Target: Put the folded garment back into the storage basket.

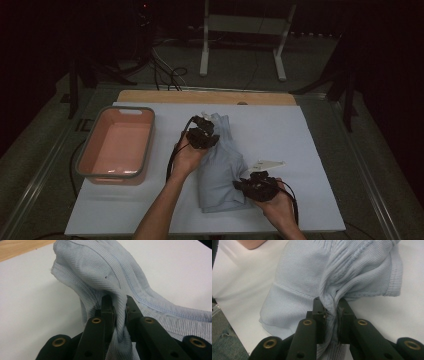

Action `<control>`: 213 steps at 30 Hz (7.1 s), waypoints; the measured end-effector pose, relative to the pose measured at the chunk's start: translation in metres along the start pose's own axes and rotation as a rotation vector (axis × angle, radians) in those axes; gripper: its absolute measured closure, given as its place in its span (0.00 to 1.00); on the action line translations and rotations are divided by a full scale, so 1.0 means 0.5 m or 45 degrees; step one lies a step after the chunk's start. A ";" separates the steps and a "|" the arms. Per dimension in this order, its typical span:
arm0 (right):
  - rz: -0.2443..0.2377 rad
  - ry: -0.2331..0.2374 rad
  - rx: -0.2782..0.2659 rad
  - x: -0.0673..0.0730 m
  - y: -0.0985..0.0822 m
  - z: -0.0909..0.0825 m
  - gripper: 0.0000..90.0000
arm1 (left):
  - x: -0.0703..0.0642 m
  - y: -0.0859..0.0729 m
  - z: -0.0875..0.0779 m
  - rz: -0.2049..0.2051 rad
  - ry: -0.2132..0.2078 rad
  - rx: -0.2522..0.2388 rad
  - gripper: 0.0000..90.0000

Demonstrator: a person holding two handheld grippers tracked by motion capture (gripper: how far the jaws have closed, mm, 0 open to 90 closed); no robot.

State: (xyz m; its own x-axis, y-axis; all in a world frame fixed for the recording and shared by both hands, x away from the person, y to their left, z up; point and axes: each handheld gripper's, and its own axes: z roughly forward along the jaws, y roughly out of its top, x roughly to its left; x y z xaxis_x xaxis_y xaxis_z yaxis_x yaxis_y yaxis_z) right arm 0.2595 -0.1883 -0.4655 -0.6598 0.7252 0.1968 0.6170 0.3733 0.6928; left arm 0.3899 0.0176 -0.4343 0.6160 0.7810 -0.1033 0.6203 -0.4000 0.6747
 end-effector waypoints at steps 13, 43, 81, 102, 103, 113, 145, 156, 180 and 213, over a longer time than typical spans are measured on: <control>0.003 0.019 -0.017 0.006 0.015 0.007 0.90 | 0.012 0.007 -0.016 0.009 0.006 -0.002 0.92; -0.027 0.046 -0.049 0.024 0.060 0.027 0.90 | 0.044 0.029 -0.047 0.000 0.031 -0.014 0.92; -0.014 0.089 -0.088 0.053 0.113 0.063 0.90 | 0.082 0.049 -0.082 -0.007 0.074 -0.015 0.92; -0.032 0.101 -0.102 0.069 0.144 0.076 0.90 | 0.100 0.062 -0.104 -0.008 0.097 -0.025 0.92; -0.029 0.103 -0.107 0.070 0.146 0.077 0.90 | 0.101 0.063 -0.105 -0.009 0.098 -0.025 0.92; -0.034 0.116 -0.123 0.076 0.163 0.079 0.90 | 0.111 0.070 -0.120 -0.012 0.112 -0.033 0.92; -0.006 0.143 -0.165 0.096 0.215 0.098 0.90 | 0.138 0.089 -0.151 -0.040 0.155 -0.057 0.92; 0.012 0.158 -0.194 0.101 0.239 0.098 0.90 | 0.143 0.103 -0.166 -0.038 0.177 -0.069 0.92; 0.011 0.191 -0.226 0.114 0.267 0.113 0.90 | 0.170 0.103 -0.175 -0.067 0.195 -0.069 0.92; 0.000 0.224 -0.278 0.134 0.306 0.124 0.90 | 0.198 0.116 -0.206 -0.078 0.240 -0.079 0.92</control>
State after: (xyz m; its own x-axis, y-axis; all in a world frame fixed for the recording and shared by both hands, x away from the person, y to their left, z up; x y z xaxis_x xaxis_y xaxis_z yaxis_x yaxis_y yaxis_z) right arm 0.3363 -0.0468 -0.3893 -0.7360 0.6065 0.3008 0.5222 0.2259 0.8223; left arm 0.4371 0.1211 -0.3301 0.4730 0.8810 -0.0109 0.6192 -0.3235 0.7155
